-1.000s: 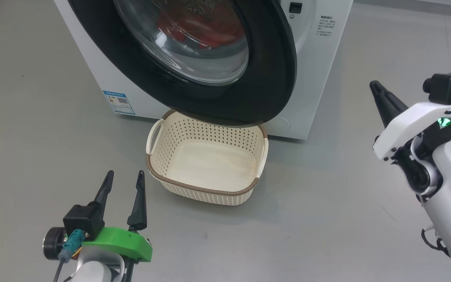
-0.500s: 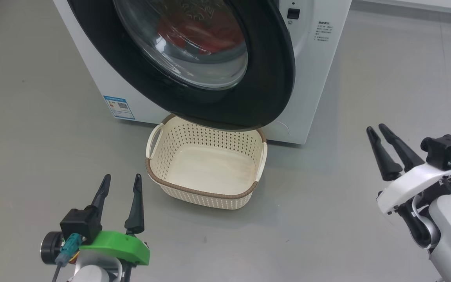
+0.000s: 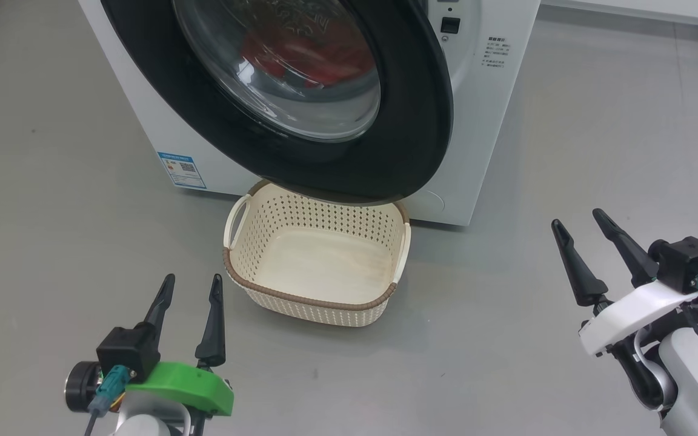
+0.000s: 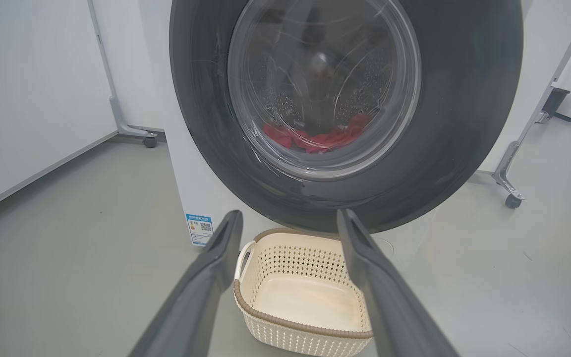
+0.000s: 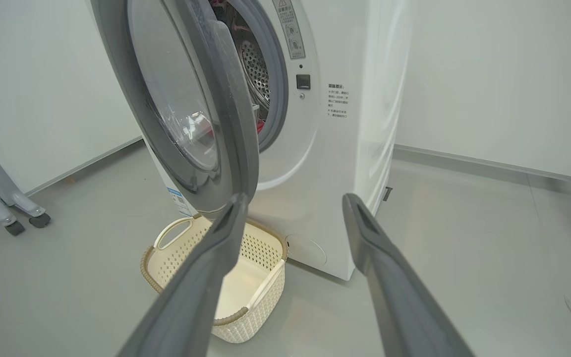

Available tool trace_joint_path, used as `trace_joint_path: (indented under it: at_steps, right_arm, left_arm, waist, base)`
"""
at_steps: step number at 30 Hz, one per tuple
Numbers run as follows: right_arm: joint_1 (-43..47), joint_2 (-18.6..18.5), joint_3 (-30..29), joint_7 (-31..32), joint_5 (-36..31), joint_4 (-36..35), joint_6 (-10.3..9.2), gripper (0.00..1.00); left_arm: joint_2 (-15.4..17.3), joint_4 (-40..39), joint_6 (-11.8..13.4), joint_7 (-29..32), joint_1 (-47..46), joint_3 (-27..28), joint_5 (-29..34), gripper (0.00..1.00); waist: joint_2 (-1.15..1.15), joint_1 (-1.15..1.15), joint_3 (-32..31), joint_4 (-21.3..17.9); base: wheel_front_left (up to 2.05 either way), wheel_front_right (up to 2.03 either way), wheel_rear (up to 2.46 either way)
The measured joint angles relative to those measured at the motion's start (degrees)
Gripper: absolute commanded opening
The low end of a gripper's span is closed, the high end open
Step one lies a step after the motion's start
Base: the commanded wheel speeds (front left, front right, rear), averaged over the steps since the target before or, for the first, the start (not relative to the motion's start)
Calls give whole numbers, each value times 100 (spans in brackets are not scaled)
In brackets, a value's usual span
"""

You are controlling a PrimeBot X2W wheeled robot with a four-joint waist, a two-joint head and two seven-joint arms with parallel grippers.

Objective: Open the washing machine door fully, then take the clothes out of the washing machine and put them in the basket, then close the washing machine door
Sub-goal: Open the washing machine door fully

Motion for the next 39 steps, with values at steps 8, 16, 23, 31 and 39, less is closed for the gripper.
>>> trace_joint_path:
  at_steps: [8,16,23,31,39]
  right_arm:
    - [191,33,-127,-2,-86,-168,-147,100]
    - [305,45,-302,-13,-190,-377,-236,100]
    - [393,88,-466,-18,-286,-566,-246,100]
    - [482,96,-634,-18,-327,-712,-283,100]
    - [509,259,-890,-19,-14,-855,-232,0]
  left_arm:
    - [0,-1,-26,0,60,-7,1,100]
    - [1,-5,-49,0,65,-33,2,100]
    - [1,-18,-49,0,66,-57,1,100]
    - [1,-44,-49,0,65,-101,1,100]
    - [2,-124,-49,0,57,-148,0,100]
  waist:
    - [0,0,-24,-31]
    - [0,0,-9,-28]
    - [0,0,20,-26]
    - [0,0,85,1]
    - [0,0,262,50]
  base:
    - [0,0,0]
    - [0,0,0]
    - [0,0,0]
    - [0,0,0]
    - [0,0,0]
